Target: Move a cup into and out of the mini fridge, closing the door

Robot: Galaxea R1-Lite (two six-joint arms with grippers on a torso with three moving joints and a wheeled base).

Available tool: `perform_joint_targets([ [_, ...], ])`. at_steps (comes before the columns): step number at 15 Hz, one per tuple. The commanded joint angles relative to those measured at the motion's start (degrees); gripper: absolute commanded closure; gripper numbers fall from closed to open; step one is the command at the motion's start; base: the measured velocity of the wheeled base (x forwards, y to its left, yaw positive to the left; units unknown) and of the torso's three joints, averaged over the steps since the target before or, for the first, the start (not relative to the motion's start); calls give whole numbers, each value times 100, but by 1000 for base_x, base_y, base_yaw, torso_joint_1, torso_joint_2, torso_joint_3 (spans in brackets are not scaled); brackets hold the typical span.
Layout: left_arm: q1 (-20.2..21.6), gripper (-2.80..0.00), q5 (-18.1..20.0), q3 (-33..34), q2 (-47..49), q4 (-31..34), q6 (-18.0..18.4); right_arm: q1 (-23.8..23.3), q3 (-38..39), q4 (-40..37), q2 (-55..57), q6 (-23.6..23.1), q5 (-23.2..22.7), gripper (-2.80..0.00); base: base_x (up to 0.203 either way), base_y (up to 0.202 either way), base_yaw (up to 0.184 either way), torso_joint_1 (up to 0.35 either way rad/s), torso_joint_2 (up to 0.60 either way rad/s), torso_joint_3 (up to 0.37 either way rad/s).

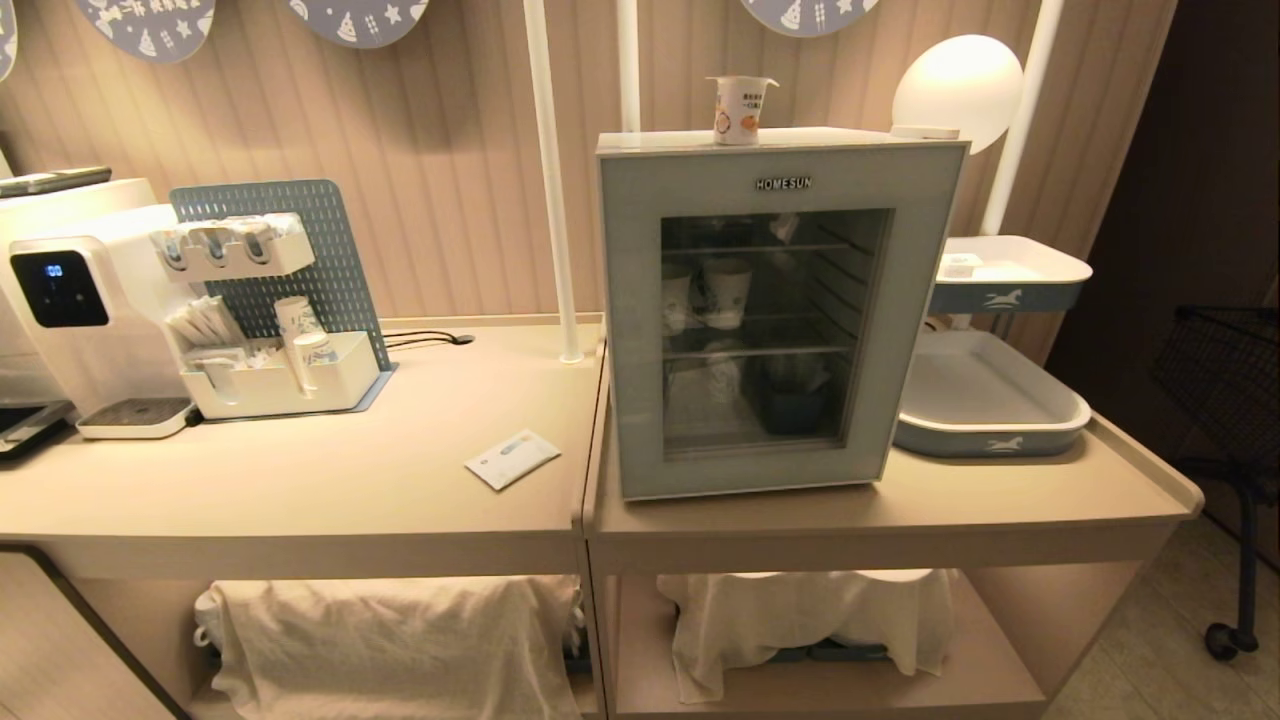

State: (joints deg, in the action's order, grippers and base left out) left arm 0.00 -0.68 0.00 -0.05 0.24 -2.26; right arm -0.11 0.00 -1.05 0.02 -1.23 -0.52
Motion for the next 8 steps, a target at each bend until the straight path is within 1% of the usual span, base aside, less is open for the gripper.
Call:
perform_joint_targets([
  [1, 0, 0, -2, 9, 5, 2, 2, -7, 9, 17, 6, 26, 17, 0, 0, 0, 0, 0, 0, 0],
  [3, 0, 0, -2, 9, 5, -16, 73, -4, 9, 22, 6, 23, 26, 0, 0, 0, 0, 0, 0, 0],
  [8, 0, 0, -2, 9, 5, -24, 76, -7, 9, 17, -2, 26, 17, 0, 0, 0, 0, 0, 0, 0],
])
